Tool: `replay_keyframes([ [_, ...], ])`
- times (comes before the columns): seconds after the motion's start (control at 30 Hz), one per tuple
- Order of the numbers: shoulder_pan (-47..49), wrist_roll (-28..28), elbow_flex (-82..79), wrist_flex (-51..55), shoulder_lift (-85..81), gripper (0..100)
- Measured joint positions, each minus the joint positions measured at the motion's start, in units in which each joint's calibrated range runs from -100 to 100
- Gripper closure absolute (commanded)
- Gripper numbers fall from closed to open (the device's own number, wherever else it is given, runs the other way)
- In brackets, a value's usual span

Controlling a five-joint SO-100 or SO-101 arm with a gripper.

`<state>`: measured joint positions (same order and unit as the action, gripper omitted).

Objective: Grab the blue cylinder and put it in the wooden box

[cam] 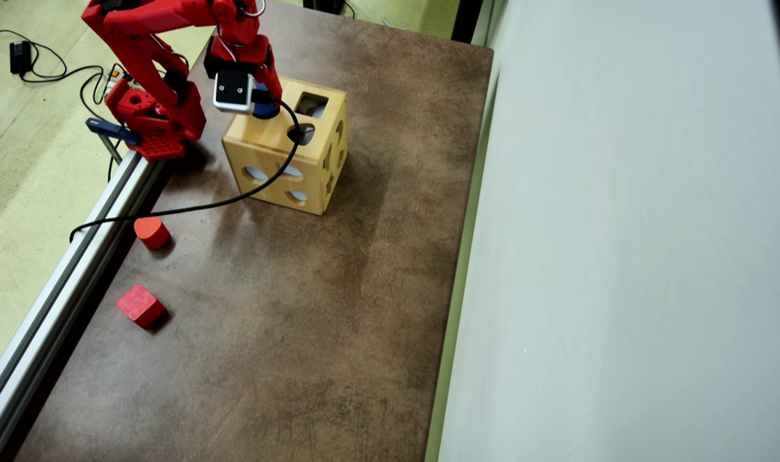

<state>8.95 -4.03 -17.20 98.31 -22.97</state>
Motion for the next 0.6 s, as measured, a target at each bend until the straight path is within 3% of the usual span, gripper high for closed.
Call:
replay_keyframes([
  [0.37, 0.00, 0.00, -0.09, 0.00, 0.00, 93],
  [0.6, 0.00, 0.00, -0.09, 0.00, 0.17, 81],
])
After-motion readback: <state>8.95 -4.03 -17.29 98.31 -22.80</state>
